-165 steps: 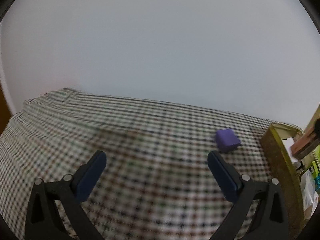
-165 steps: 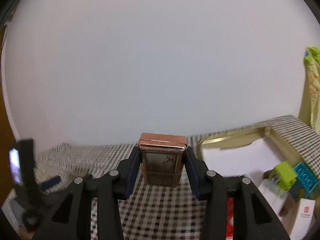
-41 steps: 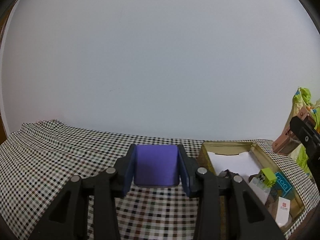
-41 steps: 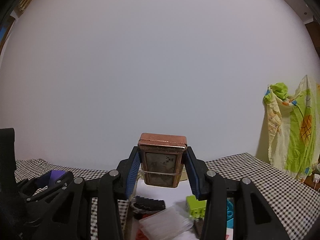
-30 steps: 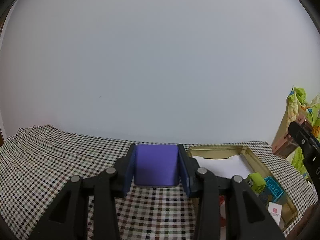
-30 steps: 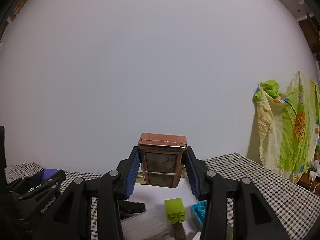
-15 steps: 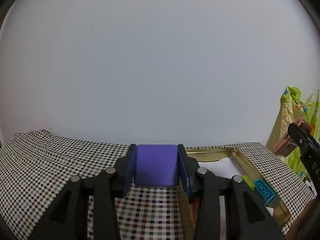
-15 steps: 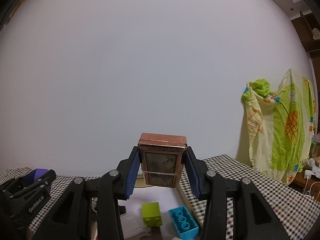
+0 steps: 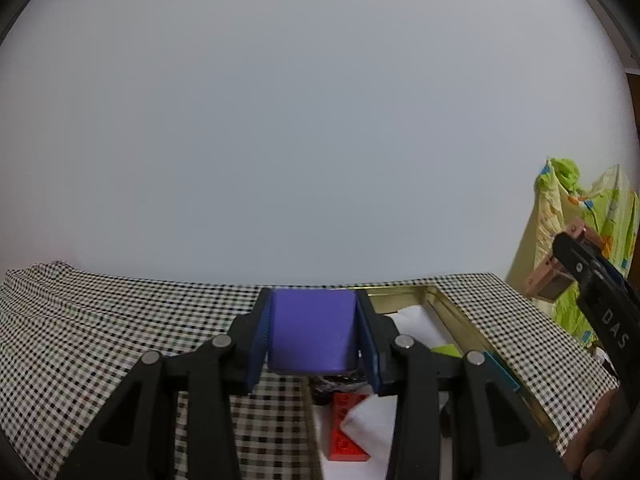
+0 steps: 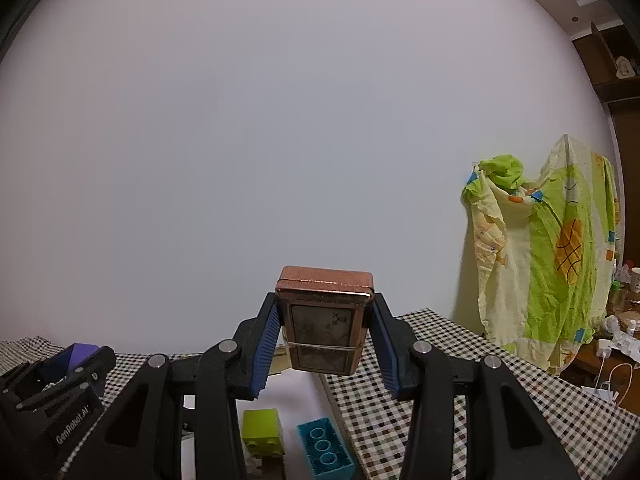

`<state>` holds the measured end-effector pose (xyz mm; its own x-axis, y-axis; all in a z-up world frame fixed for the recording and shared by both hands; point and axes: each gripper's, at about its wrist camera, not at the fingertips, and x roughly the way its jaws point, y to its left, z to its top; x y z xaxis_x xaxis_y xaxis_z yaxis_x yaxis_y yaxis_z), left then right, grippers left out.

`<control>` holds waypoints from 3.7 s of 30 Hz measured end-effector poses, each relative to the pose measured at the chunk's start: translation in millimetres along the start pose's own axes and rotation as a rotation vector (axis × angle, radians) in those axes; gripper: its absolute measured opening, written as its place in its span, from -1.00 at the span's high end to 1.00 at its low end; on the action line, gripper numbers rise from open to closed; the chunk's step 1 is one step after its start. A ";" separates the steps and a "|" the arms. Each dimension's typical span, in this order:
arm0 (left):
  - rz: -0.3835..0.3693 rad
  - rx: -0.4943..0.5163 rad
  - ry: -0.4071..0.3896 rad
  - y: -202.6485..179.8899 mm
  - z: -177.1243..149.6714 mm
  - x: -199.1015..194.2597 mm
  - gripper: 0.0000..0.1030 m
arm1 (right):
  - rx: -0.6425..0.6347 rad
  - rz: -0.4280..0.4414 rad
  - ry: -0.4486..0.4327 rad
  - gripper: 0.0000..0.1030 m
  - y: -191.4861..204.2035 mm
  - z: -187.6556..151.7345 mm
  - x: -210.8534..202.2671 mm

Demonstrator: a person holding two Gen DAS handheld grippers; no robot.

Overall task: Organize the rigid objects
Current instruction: 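Carry the purple cube and copper frame toward the tin tray with both tools, then lower the purple cube into the tray with the left tool while the right tool drops the frame there, then withdraw both open tools from the filled tray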

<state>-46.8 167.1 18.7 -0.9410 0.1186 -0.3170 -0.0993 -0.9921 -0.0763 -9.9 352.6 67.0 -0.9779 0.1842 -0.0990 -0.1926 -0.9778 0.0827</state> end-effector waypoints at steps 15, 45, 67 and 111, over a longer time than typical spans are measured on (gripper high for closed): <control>-0.059 0.038 0.053 -25.8 -8.4 6.2 0.25 | -0.023 -0.017 0.038 0.09 -2.6 -3.8 11.6; -0.065 0.067 0.220 -39.0 -20.7 35.7 0.25 | -0.105 -0.005 0.207 0.09 25.8 -20.8 42.2; -0.032 0.088 0.365 -40.3 -27.4 59.6 0.25 | -0.086 0.048 0.363 0.09 37.4 -34.7 68.2; -0.052 0.060 0.223 -27.9 -21.1 34.1 -0.99 | 0.046 0.107 0.260 -0.69 24.5 -31.1 57.3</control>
<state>-69.3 199.7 -10.0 -0.8401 0.1685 -0.5157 -0.1708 -0.9843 -0.0433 -68.1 336.0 32.4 -0.9404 0.0425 -0.3374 -0.0984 -0.9837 0.1502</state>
